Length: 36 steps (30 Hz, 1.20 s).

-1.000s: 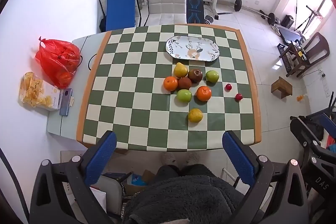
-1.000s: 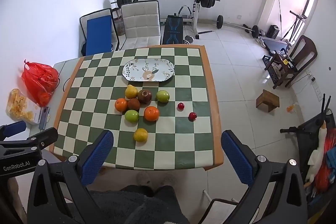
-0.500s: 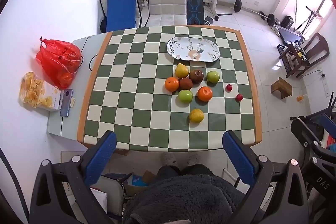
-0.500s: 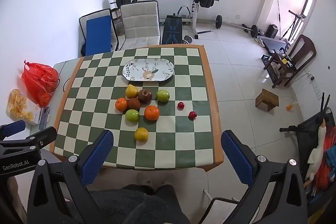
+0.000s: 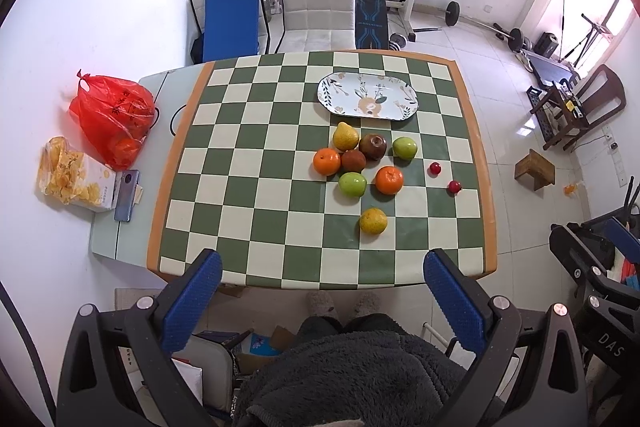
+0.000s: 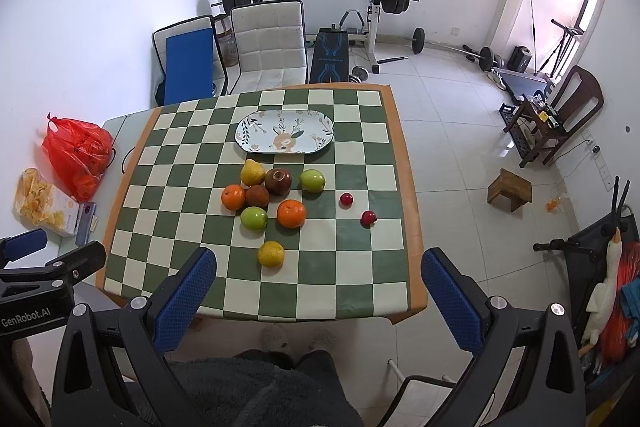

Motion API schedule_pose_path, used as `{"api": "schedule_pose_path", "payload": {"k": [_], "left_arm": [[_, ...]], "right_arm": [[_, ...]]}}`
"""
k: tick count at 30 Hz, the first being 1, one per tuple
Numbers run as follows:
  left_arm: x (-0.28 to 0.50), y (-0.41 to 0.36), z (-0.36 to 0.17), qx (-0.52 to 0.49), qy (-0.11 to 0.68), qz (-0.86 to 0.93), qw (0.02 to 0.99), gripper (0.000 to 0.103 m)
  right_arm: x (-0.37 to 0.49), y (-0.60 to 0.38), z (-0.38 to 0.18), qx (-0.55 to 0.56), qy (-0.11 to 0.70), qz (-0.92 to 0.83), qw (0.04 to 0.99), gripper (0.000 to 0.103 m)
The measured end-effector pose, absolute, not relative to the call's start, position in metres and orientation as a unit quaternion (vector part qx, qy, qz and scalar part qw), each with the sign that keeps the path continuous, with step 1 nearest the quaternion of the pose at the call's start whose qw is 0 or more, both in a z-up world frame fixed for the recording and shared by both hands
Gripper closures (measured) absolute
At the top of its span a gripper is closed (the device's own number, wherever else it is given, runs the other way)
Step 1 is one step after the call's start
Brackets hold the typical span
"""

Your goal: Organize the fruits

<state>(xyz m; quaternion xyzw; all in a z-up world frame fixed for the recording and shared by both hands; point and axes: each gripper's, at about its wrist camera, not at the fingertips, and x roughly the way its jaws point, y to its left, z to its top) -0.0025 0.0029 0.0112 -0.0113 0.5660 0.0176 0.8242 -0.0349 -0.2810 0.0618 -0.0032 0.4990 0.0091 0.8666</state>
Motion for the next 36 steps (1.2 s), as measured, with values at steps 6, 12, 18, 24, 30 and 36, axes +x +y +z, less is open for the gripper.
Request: {"api": "schedule_pose_path", "payload": {"k": [6, 12, 18, 24, 30, 36], "left_arm": [[-0.004, 0.001, 0.013, -0.011, 0.567, 0.017, 0.824, 0.0], [-0.004, 0.0, 0.013, -0.012, 0.566, 0.017, 0.824, 0.0], [-0.005, -0.001, 0.015, -0.012, 0.566, 0.016, 0.824, 0.0], [-0.005, -0.001, 0.013, -0.012, 0.566, 0.017, 0.824, 0.0], [-0.004, -0.001, 0.013, -0.012, 0.565, 0.018, 0.825, 0.0], [-0.004, -0.001, 0.014, -0.011, 0.565, 0.017, 0.825, 0.0]], "right_arm": [[-0.037, -0.279, 0.063, -0.003, 0.499, 0.011, 0.866, 0.0], [-0.038, -0.278, 0.063, -0.003, 0.499, 0.01, 0.866, 0.0], [-0.039, -0.278, 0.063, -0.002, 0.499, 0.01, 0.867, 0.0], [-0.042, -0.275, 0.065, -0.002, 0.499, 0.009, 0.867, 0.0], [-0.042, -0.276, 0.065, 0.0, 0.499, 0.011, 0.867, 0.0], [-0.044, -0.274, 0.067, -0.001, 0.499, 0.011, 0.867, 0.0]]}}
